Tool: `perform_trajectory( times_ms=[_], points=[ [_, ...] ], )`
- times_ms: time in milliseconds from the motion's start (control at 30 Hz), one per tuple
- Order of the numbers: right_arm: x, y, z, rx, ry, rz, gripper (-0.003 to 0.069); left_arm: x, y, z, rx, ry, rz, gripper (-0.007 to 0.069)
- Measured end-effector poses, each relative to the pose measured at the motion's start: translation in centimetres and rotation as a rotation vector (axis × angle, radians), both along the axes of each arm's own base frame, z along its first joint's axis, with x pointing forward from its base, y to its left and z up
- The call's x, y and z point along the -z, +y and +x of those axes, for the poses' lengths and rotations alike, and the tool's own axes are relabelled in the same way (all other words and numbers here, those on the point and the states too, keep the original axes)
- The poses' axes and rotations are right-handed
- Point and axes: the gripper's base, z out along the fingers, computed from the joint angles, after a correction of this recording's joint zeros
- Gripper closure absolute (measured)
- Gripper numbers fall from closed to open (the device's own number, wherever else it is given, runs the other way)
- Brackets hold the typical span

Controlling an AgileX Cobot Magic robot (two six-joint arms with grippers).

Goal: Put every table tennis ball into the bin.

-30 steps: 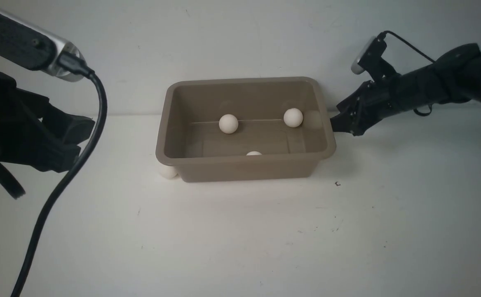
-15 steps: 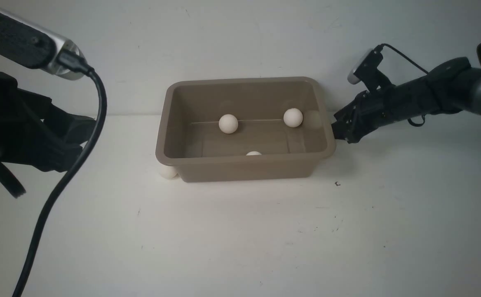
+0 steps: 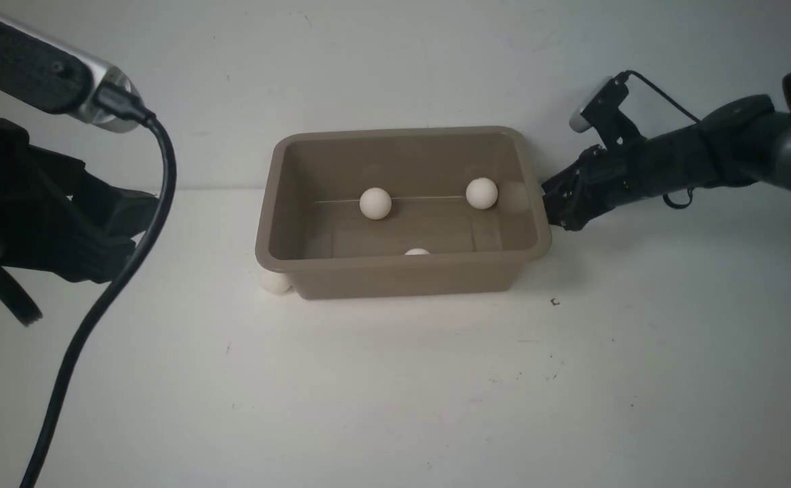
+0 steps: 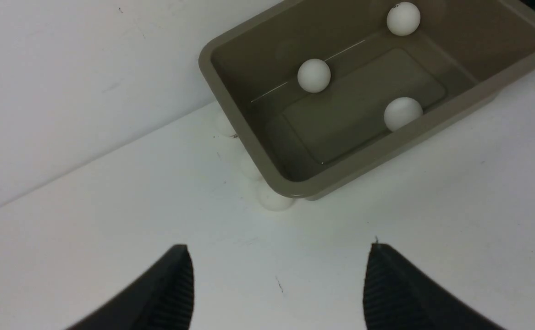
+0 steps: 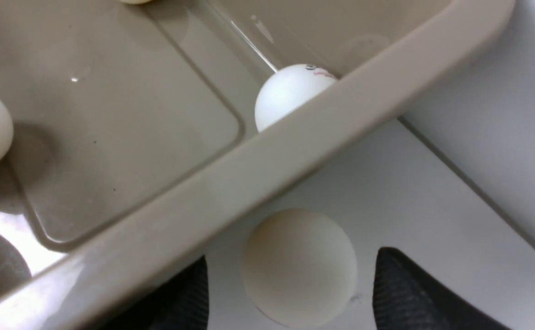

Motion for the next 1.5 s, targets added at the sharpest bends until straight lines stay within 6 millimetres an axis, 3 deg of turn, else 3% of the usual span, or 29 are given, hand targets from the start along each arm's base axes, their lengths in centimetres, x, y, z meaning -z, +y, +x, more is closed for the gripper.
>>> perform_trajectory(
  times_ms=[167, 533, 800, 1167, 1300, 1433, 1500],
  points=[
    [0.0, 1.7, -0.1, -0.01, -0.019, -0.013, 0.0219, 0.0, 0.0, 0.0, 0.0, 0.0, 0.0, 0.0178],
    [0.0, 0.4, 0.7, 0.099, -0.044, -0.028, 0.0219, 0.1, 0.0, -0.1, 0.003, 0.016, 0.005, 0.0178],
    [-0.1, 1.7, 0.2, 0.047, -0.008, 0.019, 0.0219, 0.2, 0.0, -0.1, 0.004, 0.022, 0.006, 0.0178],
    [3.4, 3.1, 0.2, 0.008, 0.011, 0.007, 0.0219, 0.2, 0.0, -0.1, 0.004, 0.023, 0.006, 0.0178],
    [3.4, 3.2, 0.4, 0.018, -0.009, 0.016, 0.0225, 0.2, 0.0, -0.1, 0.004, 0.023, 0.006, 0.0178],
    [3.3, 2.8, 0.9, 0.083, -0.048, 0.0, 0.0299, 0.2, 0.0, -0.1, 0.004, 0.023, 0.006, 0.0178],
    [3.3, 2.6, 1.2, 0.109, -0.063, -0.012, 0.03, 0.2, 0.0, -0.1, 0.004, 0.023, 0.006, 0.0178]
  ],
)
